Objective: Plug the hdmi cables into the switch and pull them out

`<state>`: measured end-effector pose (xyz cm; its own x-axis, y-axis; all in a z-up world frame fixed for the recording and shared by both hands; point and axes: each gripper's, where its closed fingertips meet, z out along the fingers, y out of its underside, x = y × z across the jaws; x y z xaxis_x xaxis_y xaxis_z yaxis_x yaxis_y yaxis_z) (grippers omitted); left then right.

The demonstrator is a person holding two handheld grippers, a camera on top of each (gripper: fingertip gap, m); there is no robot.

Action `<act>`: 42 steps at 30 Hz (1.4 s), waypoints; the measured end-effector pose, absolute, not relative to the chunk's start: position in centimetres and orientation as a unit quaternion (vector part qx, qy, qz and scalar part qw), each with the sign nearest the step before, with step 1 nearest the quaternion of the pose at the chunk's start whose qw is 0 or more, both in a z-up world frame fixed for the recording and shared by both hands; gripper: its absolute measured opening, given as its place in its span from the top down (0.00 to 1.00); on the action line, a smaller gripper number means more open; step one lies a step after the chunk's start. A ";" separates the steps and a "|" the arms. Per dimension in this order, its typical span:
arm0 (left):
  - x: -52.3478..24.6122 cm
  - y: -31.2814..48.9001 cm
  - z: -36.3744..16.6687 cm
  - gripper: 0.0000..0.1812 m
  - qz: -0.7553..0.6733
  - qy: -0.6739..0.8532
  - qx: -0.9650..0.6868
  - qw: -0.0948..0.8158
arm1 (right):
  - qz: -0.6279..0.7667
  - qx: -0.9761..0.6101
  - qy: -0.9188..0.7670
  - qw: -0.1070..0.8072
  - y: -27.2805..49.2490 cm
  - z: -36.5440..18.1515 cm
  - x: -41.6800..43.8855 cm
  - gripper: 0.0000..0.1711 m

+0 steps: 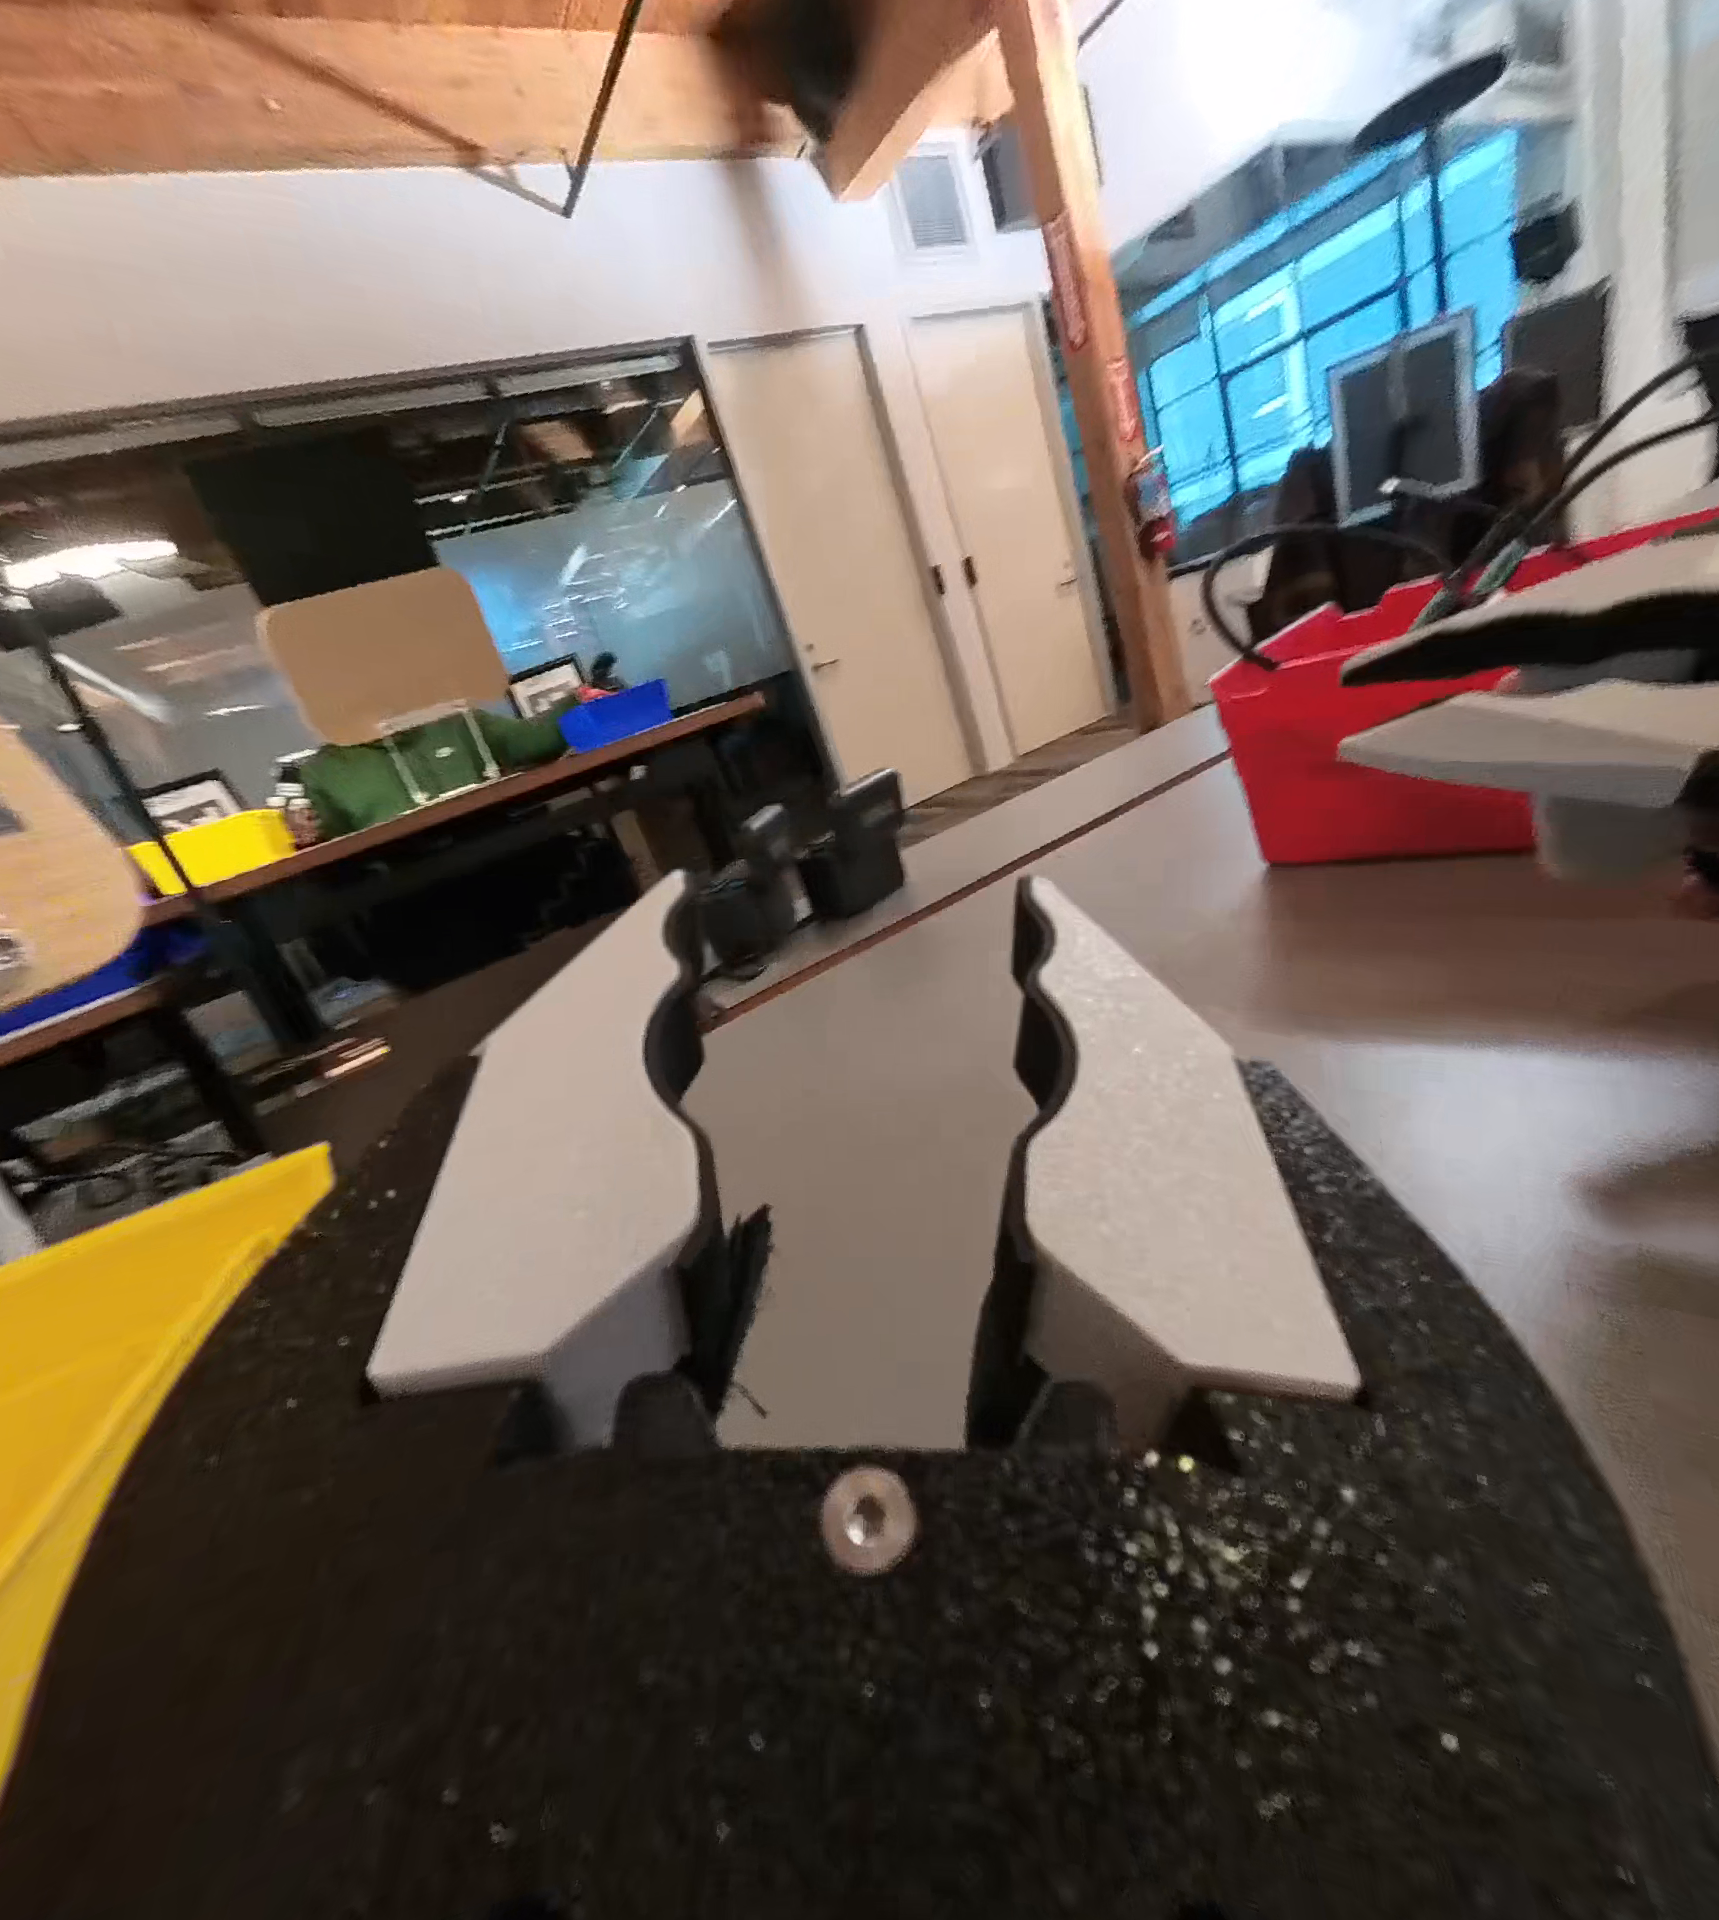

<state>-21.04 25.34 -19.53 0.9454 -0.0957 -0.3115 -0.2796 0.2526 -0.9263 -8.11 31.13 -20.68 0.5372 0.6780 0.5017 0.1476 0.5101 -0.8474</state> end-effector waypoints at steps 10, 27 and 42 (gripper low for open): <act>-18.8 20.4 -19.0 1.00 0.101 0.145 -0.633 0.753 | 0.189 -0.473 -0.395 0.764 29.8 -17.9 -4.8 0.92; -29.8 4.8 -16.1 0.85 0.247 -0.086 -0.654 0.710 | 0.004 -0.586 -0.233 0.776 40.0 -8.2 28.0 0.67; -34.1 6.2 -22.3 0.35 0.286 -0.100 -0.733 0.609 | 0.085 -0.742 -0.239 0.621 45.1 -21.3 30.5 0.67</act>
